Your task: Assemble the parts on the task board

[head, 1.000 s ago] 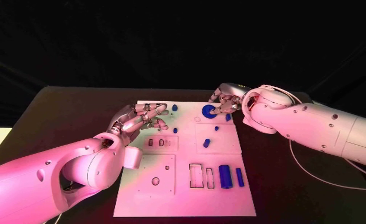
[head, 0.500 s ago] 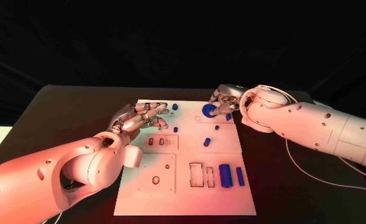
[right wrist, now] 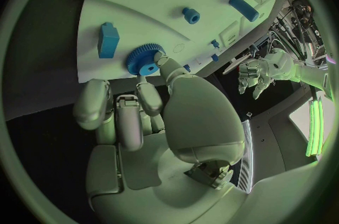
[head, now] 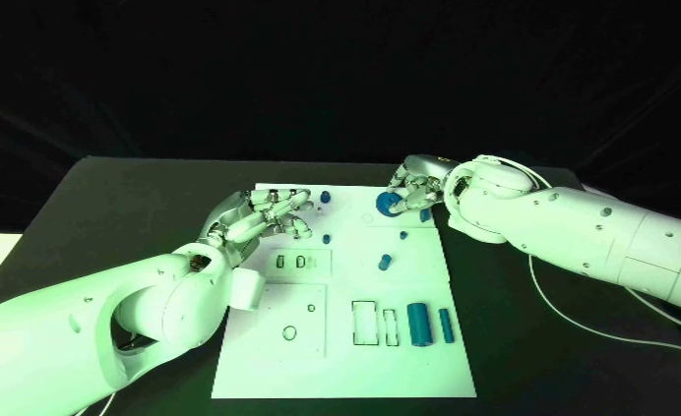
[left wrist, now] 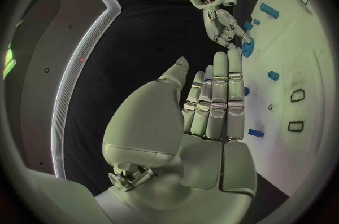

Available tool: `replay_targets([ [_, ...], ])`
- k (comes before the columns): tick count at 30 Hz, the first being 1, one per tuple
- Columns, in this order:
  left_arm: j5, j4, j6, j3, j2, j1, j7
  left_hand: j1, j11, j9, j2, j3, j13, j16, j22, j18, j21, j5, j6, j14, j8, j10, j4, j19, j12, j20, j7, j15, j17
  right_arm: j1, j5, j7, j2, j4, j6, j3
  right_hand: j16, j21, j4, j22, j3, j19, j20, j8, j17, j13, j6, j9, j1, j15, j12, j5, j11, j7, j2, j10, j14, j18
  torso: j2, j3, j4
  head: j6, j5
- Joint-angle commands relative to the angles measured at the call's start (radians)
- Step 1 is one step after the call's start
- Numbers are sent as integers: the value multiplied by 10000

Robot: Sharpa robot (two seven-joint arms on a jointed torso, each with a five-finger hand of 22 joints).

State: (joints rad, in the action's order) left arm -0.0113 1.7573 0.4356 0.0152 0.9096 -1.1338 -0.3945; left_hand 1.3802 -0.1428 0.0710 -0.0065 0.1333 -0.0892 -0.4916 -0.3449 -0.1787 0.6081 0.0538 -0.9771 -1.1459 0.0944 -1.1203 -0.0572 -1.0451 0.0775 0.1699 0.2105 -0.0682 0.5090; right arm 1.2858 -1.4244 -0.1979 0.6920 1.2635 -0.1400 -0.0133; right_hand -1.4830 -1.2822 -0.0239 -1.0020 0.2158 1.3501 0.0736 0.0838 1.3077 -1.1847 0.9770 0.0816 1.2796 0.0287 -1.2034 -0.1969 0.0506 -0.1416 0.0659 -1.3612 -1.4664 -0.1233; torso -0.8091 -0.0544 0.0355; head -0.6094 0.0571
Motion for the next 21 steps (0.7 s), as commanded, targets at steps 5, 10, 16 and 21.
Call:
replay_targets([
  [5, -2, 1, -178, 6, -21, -9, -101, 7, 11, -2, 65, 18, -11, -57, -9, -9, 54, 67, 36, 81, -56, 77, 29, 61, -34, -10, 13, -2, 11, -94, -749, -38, -35, 7, -283, 43, -97, -209, -196, -245, 554, 52, -42, 408, 1114, -525, 781, 219, 431, 89, -457, 432, -162, 189, -469, -313, -766, 201, -5, -4, 11, -6, -7],
  [10, -2, -11, -207, 6, -14, -9, -101, 17, 10, -2, 74, 38, -11, -62, -21, -10, 69, 66, 37, 84, -55, 79, 39, 73, -34, -10, 13, -1, 13, -119, -1068, 335, -14, 234, -1348, 43, -137, -337, -358, -451, 878, 121, -158, 668, 1185, -728, 1312, 356, 522, 219, -605, 334, -317, 385, -538, -413, -777, 236, -2, -9, 12, 12, 1],
  [16, -2, -10, -322, 6, -2, -8, -90, 18, 10, -3, 73, 41, -11, -63, -23, -10, 72, 66, 38, 85, -55, 80, 41, 76, -34, -10, 14, -1, 13, -142, -1402, 669, 5, 765, -2137, 42, -153, -426, -296, -597, 918, 169, -238, 722, 1217, -811, 1472, 416, 229, 292, -631, 178, -394, 472, -405, -472, -781, 264, -9, -19, 29, 49, 5],
  [21, -2, -19, -335, 5, 17, -8, -99, 18, 10, -3, 73, 41, -11, -63, -23, -10, 72, 66, 38, 85, -55, 80, 41, 76, -34, -10, 14, -1, 13, -147, -1487, 619, -106, 1113, -2130, 42, -136, -432, -192, -597, 915, 163, -257, 668, 1186, -777, 1424, 412, 30, 300, -559, 197, -396, 468, -368, -452, -774, 265, -4, -25, 29, 70, -20],
])
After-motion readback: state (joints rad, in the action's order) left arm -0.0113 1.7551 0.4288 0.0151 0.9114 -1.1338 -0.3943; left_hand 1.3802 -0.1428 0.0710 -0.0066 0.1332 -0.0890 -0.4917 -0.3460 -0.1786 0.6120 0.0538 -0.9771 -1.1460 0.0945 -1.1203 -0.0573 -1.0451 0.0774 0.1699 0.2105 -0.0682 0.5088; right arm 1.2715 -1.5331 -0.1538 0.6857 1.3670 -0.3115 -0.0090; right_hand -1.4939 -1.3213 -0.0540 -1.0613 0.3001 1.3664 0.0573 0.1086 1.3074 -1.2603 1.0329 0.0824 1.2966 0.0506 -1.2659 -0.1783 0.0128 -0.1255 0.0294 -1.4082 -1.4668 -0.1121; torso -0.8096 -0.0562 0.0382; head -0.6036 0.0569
